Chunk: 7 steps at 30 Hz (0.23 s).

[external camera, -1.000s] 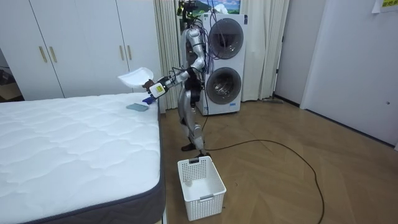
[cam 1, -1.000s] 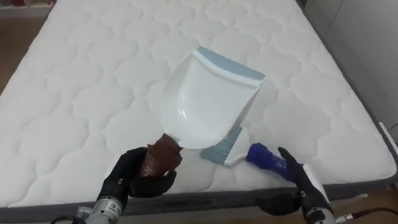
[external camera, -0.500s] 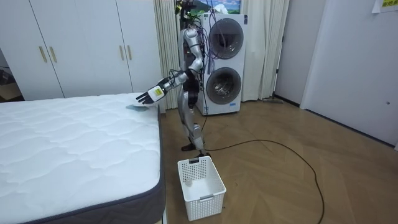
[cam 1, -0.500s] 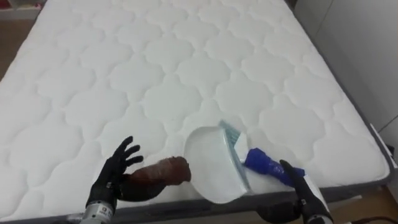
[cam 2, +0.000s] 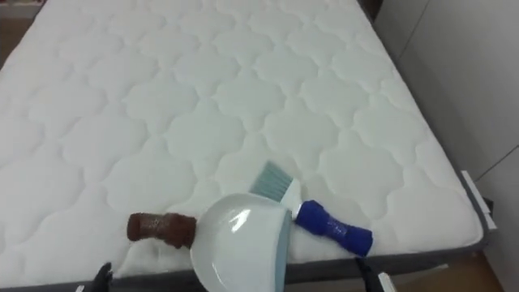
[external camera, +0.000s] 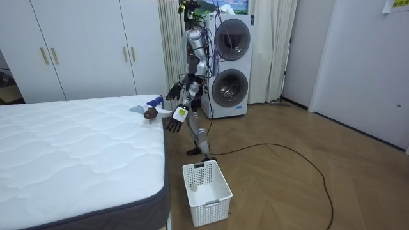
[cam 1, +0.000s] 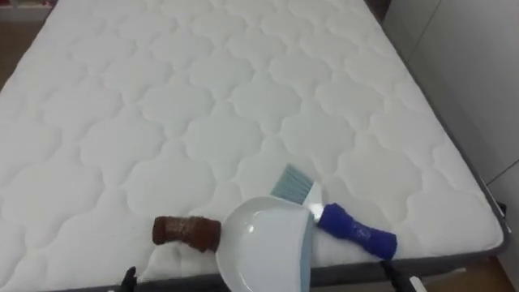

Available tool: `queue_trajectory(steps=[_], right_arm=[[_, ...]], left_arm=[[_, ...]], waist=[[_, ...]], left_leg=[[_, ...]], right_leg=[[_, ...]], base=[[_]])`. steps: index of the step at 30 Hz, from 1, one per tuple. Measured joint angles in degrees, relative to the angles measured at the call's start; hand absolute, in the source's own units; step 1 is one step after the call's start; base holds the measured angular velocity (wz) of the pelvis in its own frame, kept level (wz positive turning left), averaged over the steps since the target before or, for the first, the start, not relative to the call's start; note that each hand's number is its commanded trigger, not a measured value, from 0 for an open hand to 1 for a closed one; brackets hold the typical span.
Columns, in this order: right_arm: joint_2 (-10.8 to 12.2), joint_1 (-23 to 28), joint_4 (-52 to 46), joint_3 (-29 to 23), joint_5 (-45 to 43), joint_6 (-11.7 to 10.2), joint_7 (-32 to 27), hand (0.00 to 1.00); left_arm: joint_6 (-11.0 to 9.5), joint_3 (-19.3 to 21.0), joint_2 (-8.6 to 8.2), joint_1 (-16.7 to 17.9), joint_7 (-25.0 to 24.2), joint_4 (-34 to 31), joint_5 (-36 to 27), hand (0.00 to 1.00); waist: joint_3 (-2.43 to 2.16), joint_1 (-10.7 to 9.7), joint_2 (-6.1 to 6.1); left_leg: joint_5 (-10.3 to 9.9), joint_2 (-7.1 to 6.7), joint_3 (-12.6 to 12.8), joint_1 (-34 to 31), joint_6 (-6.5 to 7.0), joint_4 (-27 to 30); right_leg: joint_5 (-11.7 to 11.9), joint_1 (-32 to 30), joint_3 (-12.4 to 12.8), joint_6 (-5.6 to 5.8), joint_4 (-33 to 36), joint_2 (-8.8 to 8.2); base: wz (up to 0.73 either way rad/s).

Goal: Clean bed

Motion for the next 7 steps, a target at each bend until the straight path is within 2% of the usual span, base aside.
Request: queue_trajectory(steps=[1,4,7], right_arm=[[0.2,0.2,2.1,-0.8,-0.1,0.4,0.1,0.00],[0.1,-0.1,7.7,-2.9,-0.1,1.4,1.2,0.00],[0.1,-0.1,10.4,-3.4,-0.4,2.5,2.3,0.00]], left_arm=[[1.0,1.2,-0.09,0.1,-0.1,2.6,0.3,0.00],[2.2,4.1,0.00,0.7,-0.4,7.4,0.4,0.00],[3.7,4.6,0.43,1.0,-0.4,9.8,1.5,0.00]], waist=[[0.03,0.0,0.03],[0.14,0.1,0.22],[0.16,0.0,0.30]], left_leg=[[0.0,0.05,0.0,0.2,0.00,-0.1],[0.0,-0.01,0.0,0.5,0.00,-0.5],[0.0,-0.05,0.0,0.6,0.00,-0.5]], right_leg=[[0.1,0.2,0.0,-0.02,-0.1,0.02],[0.1,0.4,-0.1,0.00,-0.1,0.01],[0.1,0.5,0.0,0.01,-0.1,0.02]], base=[[0.00],[0.00],[0.00]])
